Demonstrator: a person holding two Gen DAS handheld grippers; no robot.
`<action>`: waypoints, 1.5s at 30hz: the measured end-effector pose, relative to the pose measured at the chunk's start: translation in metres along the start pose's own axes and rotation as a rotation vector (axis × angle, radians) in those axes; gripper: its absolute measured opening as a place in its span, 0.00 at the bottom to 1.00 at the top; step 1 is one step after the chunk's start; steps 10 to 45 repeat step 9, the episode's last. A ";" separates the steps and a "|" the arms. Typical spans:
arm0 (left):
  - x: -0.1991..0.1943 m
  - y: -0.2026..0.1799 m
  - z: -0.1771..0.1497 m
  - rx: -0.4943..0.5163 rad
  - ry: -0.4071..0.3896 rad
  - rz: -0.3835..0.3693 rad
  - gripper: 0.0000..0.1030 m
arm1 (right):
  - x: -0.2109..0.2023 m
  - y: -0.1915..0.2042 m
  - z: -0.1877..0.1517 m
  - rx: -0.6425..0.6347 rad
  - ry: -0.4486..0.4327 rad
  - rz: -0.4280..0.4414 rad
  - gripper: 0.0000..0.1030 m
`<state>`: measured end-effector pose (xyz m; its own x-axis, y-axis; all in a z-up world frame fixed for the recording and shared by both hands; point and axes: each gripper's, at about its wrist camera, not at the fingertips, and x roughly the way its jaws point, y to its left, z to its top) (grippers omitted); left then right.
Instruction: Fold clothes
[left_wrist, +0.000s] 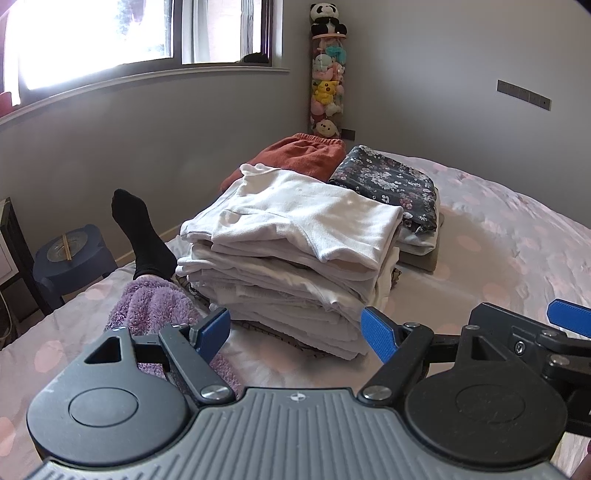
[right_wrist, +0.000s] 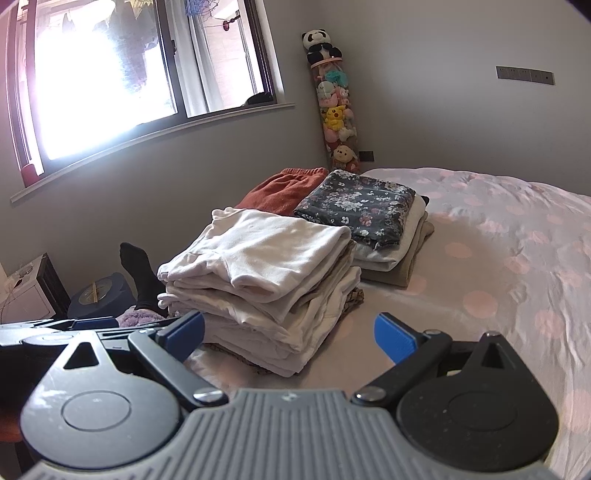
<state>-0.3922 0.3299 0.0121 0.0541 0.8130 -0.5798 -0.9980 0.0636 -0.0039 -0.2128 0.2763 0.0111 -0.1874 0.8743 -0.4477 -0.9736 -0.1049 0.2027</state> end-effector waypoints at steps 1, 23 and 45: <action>-0.001 0.000 0.000 0.001 -0.004 0.000 0.75 | 0.000 0.000 0.000 0.000 -0.001 0.001 0.96; -0.005 -0.002 -0.003 0.006 -0.035 0.004 0.75 | -0.002 -0.002 -0.002 0.012 -0.008 0.002 0.96; -0.005 -0.002 -0.003 0.006 -0.035 0.004 0.75 | -0.002 -0.002 -0.002 0.012 -0.008 0.002 0.96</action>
